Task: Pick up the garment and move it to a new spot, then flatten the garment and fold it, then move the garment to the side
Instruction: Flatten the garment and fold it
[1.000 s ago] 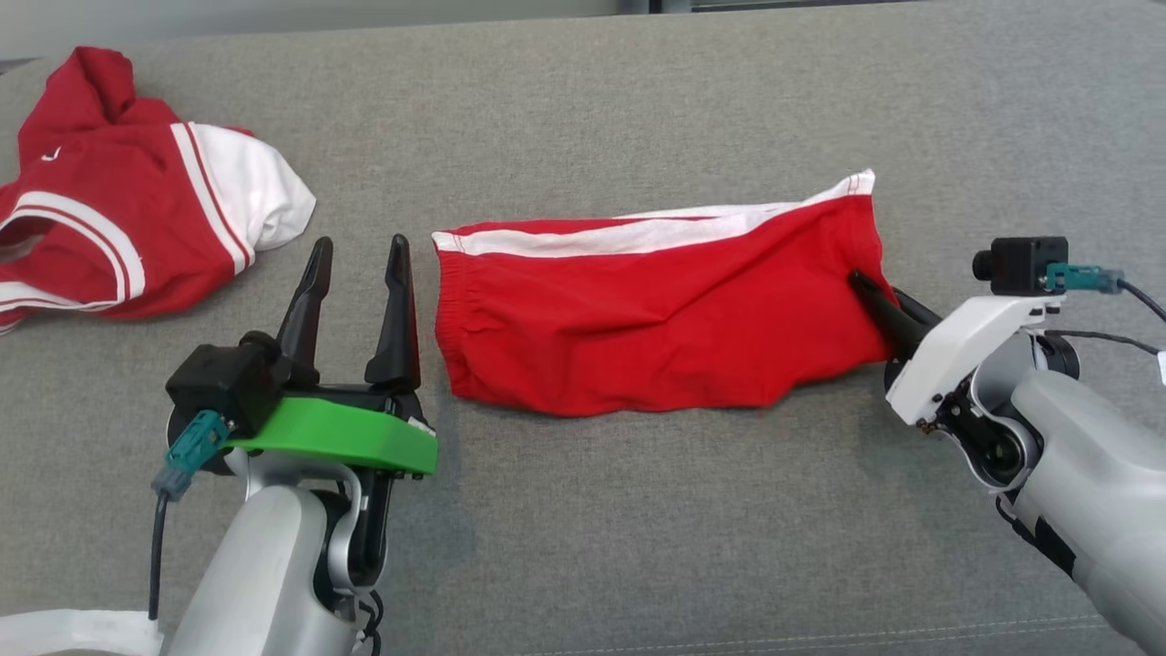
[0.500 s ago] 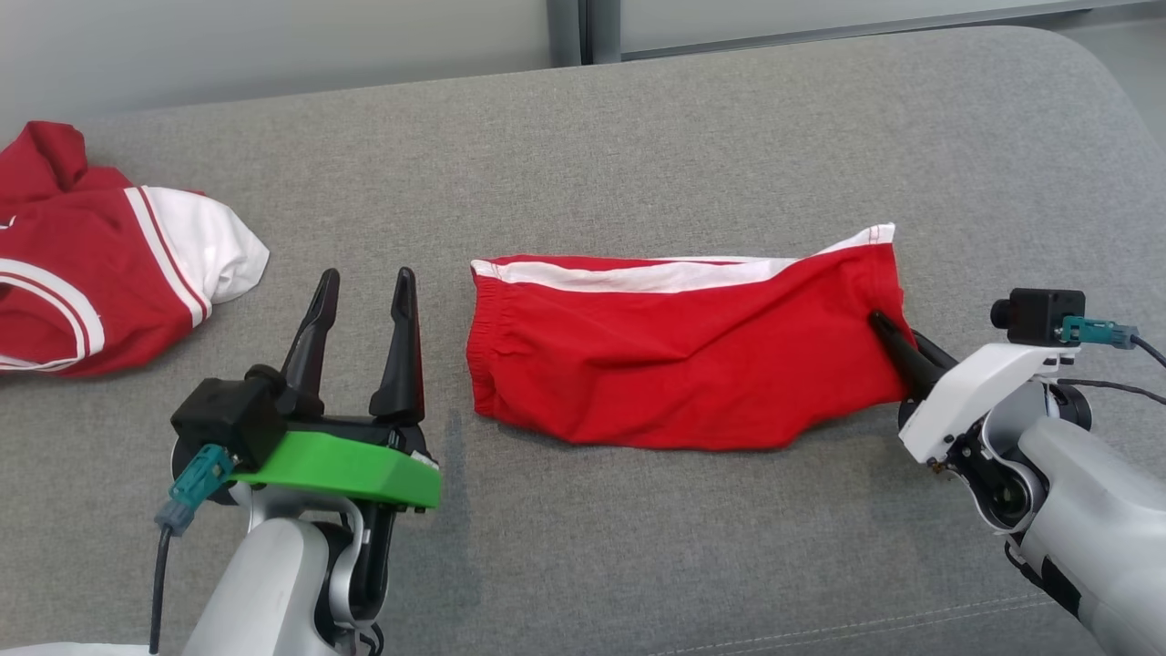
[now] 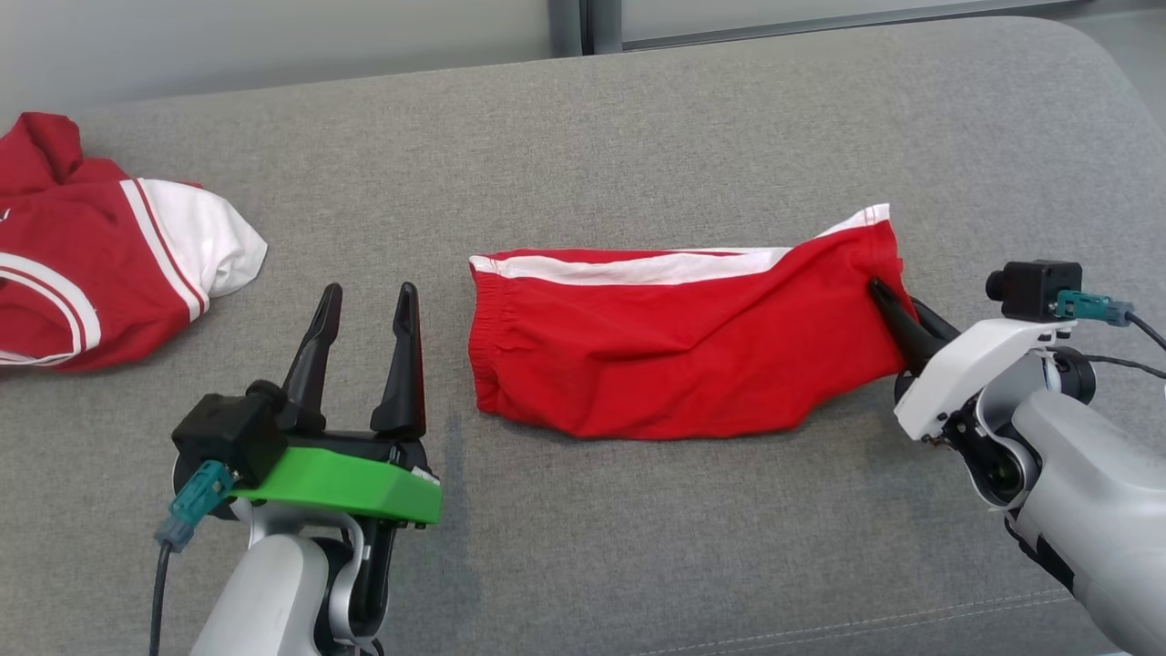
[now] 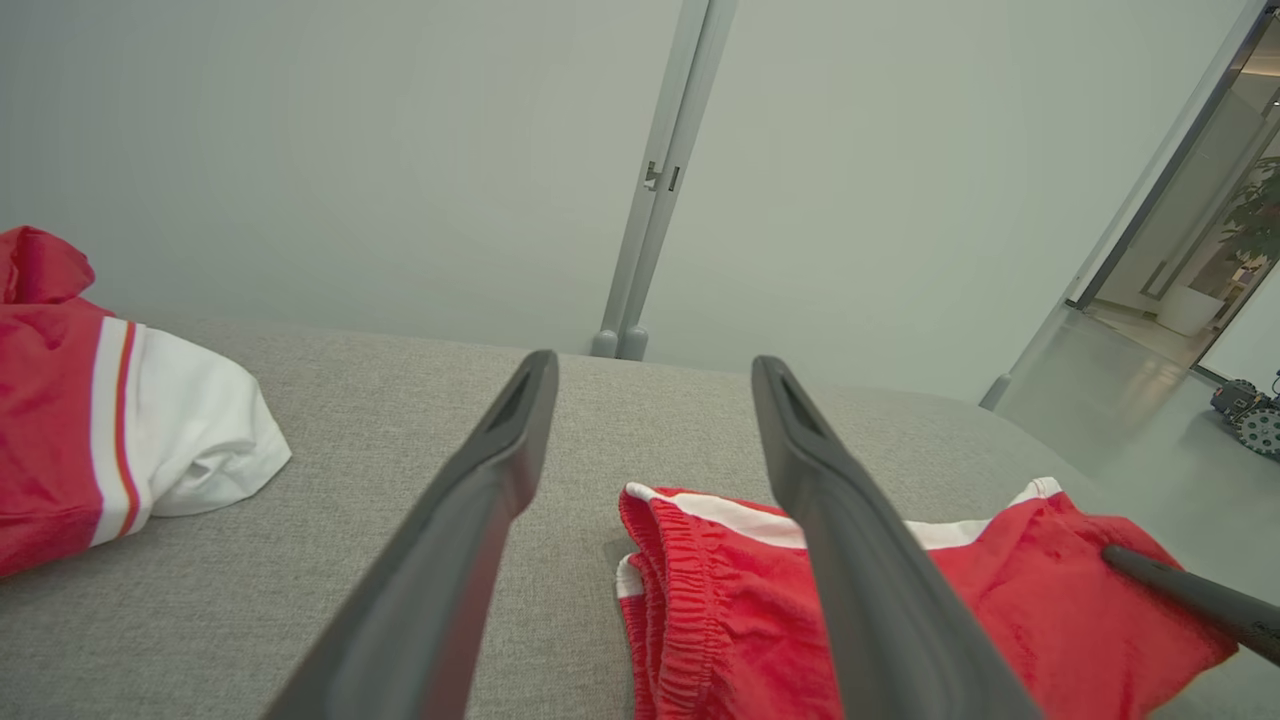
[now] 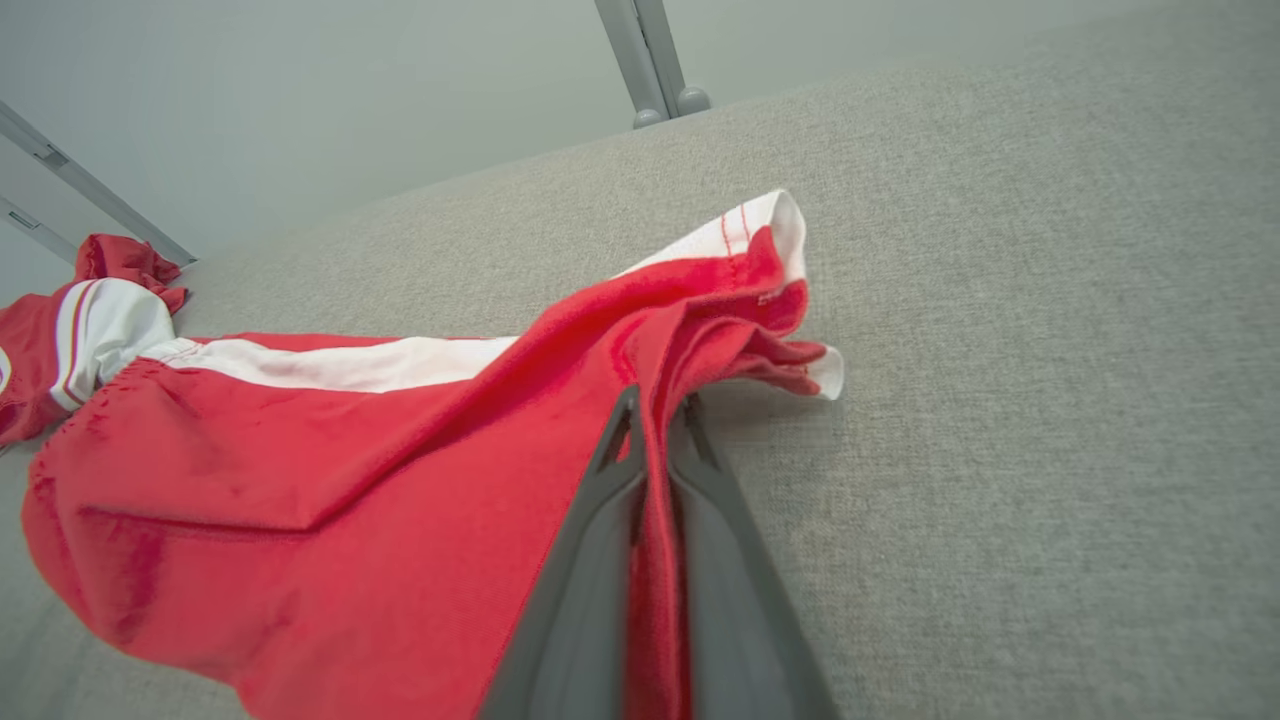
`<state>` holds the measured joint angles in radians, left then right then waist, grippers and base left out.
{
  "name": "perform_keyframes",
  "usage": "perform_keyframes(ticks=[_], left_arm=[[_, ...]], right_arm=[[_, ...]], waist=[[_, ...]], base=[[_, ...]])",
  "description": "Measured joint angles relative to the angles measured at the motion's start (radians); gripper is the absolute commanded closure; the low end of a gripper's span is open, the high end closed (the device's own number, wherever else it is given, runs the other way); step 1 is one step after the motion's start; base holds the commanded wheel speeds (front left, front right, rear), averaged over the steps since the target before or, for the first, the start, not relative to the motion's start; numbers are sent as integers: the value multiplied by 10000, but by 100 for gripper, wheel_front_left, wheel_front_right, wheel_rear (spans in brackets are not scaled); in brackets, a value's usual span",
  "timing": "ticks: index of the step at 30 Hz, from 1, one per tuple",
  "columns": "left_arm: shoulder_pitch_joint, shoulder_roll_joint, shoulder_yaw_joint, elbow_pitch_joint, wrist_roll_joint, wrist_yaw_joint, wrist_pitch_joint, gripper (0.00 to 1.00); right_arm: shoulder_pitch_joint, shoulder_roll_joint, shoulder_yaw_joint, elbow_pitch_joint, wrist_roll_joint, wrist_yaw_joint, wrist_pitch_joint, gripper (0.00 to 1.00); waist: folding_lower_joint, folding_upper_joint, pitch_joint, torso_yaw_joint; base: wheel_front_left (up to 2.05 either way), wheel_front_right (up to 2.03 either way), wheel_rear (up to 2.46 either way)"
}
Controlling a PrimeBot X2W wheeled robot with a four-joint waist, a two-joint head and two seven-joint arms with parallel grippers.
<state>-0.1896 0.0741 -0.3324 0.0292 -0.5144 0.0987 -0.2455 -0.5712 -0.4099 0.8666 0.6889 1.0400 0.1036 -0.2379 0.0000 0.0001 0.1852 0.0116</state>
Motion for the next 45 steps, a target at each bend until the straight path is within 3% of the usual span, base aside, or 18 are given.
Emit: perform_keyframes(ticks=[5, 6, 9, 10, 11, 18, 29, 34, 45], left_arm=[[13, 0, 6, -63, 0, 52, 73, 0], [19, 0, 6, -69, 0, 75, 73, 0], [35, 13, -61, -90, 2, 75, 88, 0], [39, 15, -119, -102, 8, 75, 88, 0], [45, 15, -178, -104, 36, 75, 94, 0], [165, 15, -199, -25, 107, 75, 159, 0], [349, 52, -219, 272, 449, 75, 142, 0], [435, 69, -128, 288, 625, 82, 56, 0], [986, 104, 644, 267, 1150, 174, -31, 0]], right_arm=[[-43, 19, -67, 173, -81, -29, -6, 100], [-42, 33, -81, 213, -105, -82, -8, 96], [-41, 79, -155, 322, -121, -174, -54, 39], [-41, 86, -194, 351, -130, -205, -67, 9], [-41, 84, -236, 380, -173, -270, -81, 0], [-69, 42, -1014, 253, -650, -629, -82, 0], [-329, -247, -2451, -1528, -2512, -1384, -119, 0], [-3, -6, -3235, -2803, -3386, -1862, -150, 0], [1846, 591, -4272, -4537, -4658, -2194, -167, 0]], waist=[[0, 0, 62, 33], [0, 0, 71, 37], [0, 0, 96, 37], [0, 0, 102, 33], [0, 0, 108, 27], [0, 0, 123, -90], [0, 0, 22, -450], [0, 0, -126, -605], [0, 0, -395, -967]], base=[[0, 0, 0], [0, 0, 0], [0, 0, 0], [0, 0, 0], [0, 0, 0], [0, 0, 0], [0, 0, 0], [0, 0, 0], [0, 0, 0]])
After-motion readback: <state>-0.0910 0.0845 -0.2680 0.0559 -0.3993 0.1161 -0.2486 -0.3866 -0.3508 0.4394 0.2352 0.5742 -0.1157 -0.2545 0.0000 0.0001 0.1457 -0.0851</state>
